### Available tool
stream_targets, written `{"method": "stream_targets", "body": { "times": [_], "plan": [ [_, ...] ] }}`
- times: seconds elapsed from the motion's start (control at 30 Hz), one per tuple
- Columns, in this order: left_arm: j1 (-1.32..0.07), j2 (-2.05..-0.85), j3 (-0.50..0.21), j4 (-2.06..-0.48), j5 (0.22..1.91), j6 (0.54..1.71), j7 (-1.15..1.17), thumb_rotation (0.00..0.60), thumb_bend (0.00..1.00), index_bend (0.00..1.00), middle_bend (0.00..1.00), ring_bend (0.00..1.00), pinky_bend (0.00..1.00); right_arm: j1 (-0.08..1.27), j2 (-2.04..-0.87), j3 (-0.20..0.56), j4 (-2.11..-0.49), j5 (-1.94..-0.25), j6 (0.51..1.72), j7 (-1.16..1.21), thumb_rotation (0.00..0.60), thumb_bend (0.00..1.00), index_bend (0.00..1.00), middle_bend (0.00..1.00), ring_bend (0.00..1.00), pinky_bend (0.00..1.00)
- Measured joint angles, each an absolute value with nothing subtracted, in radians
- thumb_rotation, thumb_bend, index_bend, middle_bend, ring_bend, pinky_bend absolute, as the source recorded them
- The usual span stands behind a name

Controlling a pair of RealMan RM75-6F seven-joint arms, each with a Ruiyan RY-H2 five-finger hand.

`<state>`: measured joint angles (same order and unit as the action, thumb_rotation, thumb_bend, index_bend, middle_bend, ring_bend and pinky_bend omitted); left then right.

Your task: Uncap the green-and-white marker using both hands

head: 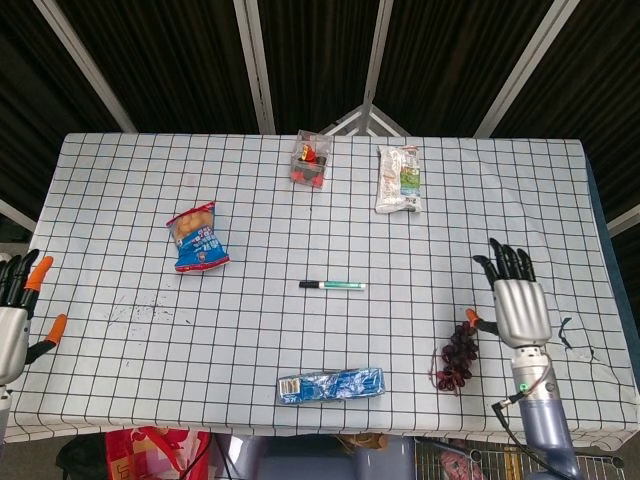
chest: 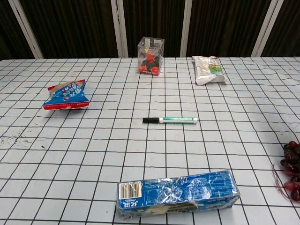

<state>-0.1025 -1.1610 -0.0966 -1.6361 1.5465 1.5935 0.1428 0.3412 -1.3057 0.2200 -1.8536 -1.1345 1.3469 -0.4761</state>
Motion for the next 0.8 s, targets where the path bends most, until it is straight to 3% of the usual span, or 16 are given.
{"method": "stream_targets", "body": {
  "times": [0.3,0.53,0.8],
  "plan": [
    [-0.106,-1.173,-0.1,-1.586,1.515,1.572,0.125,0.6,0.48,0.0,0.0,0.0,0.0,0.482,-1.519,0.267,-1.792,-0.989,1.276,-0.614,0.6,0.21,0.34,0.0,0.0,0.0],
    [-0.109,-1.18,-0.102,-1.541,1.488,1.549,0.1,0.6,0.48,0.0,0.0,0.0,0.0,0.612,-1.708,0.311,-1.65,-0.871,1.238,-0.72,0.6,0.21,0.38,0.0,0.0,0.0],
    [-0.112,-1.191,-0.107,-1.496,1.456,1.525,0.081,0.6,0.48,0.0,0.0,0.0,0.0,0.728,-1.847,0.356,-1.482,-0.787,1.191,-0.771,0.6,0.21,0.38,0.0,0.0,0.0]
  ]
}}
